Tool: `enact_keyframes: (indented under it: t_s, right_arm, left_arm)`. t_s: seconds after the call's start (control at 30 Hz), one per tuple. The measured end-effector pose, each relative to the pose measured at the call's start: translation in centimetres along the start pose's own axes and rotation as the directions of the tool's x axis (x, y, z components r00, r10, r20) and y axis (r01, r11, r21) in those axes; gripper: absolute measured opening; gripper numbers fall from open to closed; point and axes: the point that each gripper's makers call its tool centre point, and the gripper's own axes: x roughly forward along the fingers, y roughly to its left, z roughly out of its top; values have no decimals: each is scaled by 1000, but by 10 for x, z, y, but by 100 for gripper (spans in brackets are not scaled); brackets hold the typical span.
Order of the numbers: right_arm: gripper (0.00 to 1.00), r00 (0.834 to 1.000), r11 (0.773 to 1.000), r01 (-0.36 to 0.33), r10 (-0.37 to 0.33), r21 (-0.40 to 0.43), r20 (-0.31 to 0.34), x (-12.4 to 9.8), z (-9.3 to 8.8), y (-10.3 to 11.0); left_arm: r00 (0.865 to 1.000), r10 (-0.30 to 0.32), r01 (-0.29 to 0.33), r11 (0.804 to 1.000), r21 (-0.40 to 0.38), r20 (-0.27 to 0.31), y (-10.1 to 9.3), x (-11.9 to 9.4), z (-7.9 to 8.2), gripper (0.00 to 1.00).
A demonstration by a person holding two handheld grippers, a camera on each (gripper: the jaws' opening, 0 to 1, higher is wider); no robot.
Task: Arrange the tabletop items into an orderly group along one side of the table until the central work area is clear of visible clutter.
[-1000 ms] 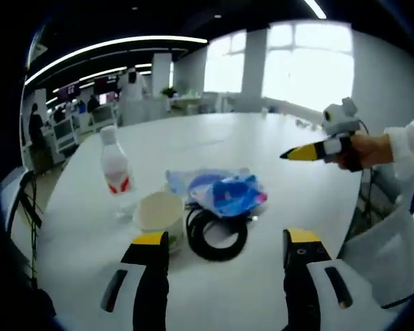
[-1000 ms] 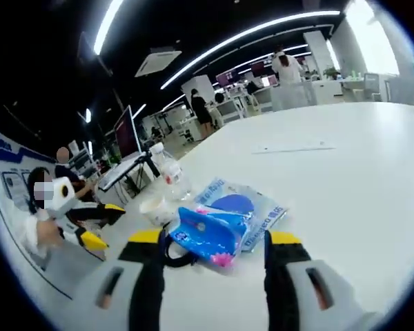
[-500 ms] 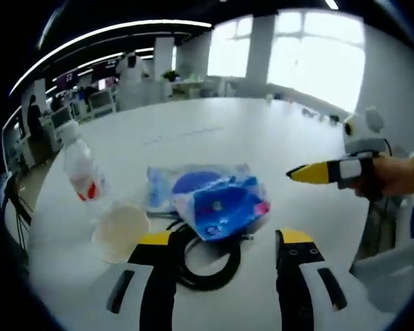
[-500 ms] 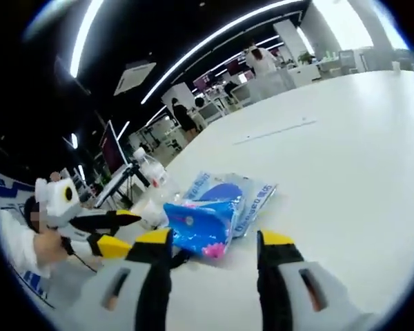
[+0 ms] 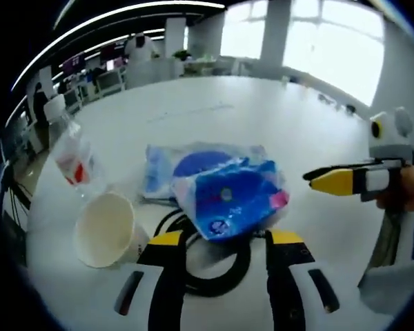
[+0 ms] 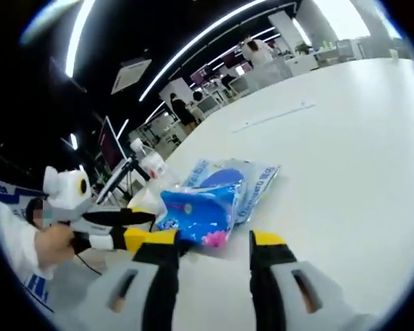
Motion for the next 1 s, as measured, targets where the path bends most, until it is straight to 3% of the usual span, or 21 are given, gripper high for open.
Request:
enact_keyframes:
  t_s: [0.1,0.2,0.33,0.47,0.6,0.7,0.73,1.0]
  right_arm:
    - [31,1000,1000,7,-6,3,-16,6,-3,-4]
    - [28,999,1000,-9,10,8,-46,11,-6,-3]
    - [26,997,1000,-24,24,10,-78,19,-10,-4]
    - [17,997,999,-30,33,40,-71,24,-8,-9]
    - [15,996,997,-29,36,74,-87,30,-11,-13]
    - [8,993,997,-31,38,67,-110,32,-15,-13]
    - [2,992,998,-30,37,61,-117,32,-16,-13]
    - [0,992,998,-36,42,48,-119,25,-22,-10]
  left_arm:
    - [1000,6,-7,1000,-25,-6,-1,4,-1,36]
    - [999,31,-30,999,24,-33,2,8,-6,27]
    - [998,44,-45,998,-42,-39,6,11,-9,23]
    - [997,55,-57,997,-48,-47,10,14,-11,22]
    - [998,43,-47,994,-101,-36,9,15,-9,15]
    - [998,57,-61,993,-99,-39,11,17,-9,9]
    - [998,55,-59,993,-107,-39,11,17,-9,6]
    - [998,63,-64,988,-141,-10,11,13,-7,0]
